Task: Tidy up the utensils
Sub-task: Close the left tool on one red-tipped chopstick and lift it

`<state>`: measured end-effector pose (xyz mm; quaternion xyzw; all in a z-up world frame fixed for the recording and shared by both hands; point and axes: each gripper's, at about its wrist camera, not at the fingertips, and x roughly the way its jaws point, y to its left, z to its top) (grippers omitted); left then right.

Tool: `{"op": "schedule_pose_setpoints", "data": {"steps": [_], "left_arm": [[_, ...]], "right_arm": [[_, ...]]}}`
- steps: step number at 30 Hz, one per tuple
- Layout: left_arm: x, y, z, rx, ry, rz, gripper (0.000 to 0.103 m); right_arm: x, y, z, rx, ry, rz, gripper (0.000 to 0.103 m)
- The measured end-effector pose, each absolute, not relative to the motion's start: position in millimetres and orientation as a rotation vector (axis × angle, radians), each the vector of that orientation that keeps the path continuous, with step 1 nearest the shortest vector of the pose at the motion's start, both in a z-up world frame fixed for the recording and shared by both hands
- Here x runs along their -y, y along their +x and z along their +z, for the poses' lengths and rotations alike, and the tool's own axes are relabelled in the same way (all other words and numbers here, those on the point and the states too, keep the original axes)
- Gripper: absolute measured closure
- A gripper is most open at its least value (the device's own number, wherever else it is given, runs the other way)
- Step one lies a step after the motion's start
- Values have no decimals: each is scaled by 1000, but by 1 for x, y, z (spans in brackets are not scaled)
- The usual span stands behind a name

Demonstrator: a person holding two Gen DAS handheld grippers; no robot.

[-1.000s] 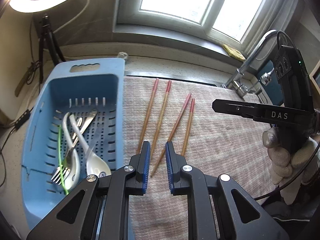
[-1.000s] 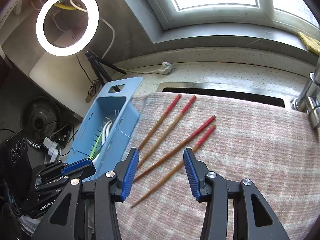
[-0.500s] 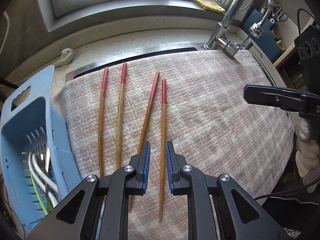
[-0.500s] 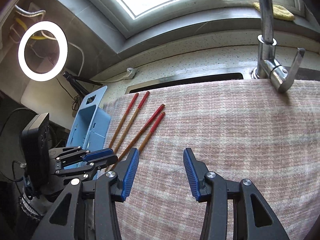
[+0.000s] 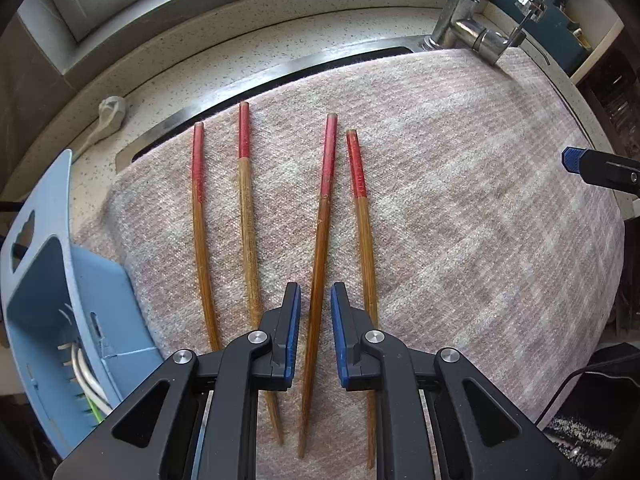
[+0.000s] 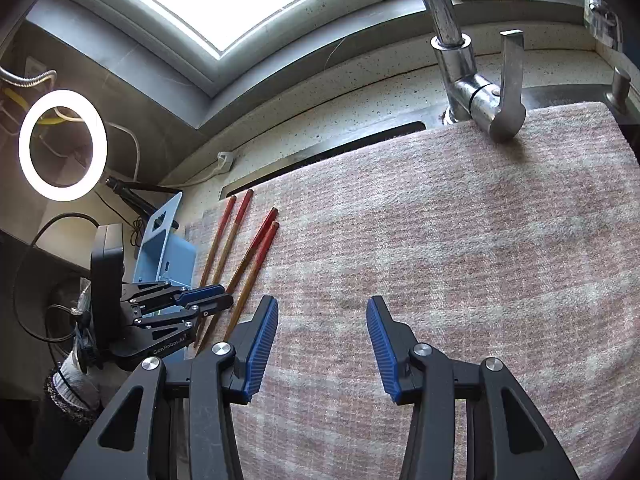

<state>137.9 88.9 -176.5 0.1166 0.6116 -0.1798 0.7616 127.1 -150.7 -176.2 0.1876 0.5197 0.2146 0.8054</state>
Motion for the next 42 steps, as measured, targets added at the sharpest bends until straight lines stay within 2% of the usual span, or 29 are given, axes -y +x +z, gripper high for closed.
{"op": "schedule_pose_setpoints", "data": {"steps": [10, 17, 27, 33, 42], "left_arm": [[-68, 123, -184, -1332, 247, -402, 93], [-66, 97, -186, -1330, 69, -389, 93], [-35, 68, -185, -1299, -139, -391, 93], [-28, 69, -182, -1274, -117, -341, 93], [-36, 83, -178, -1278, 86, -305, 86]], "right_arm": [[129, 132, -183, -1157, 421, 511, 61], [108, 141, -203, -1239, 457, 583, 80], [83, 152, -233, -1331, 444, 602, 85], [83, 151, -235, -1343, 419, 572, 86], [77, 150, -242, -1366, 418, 528, 86]]}}
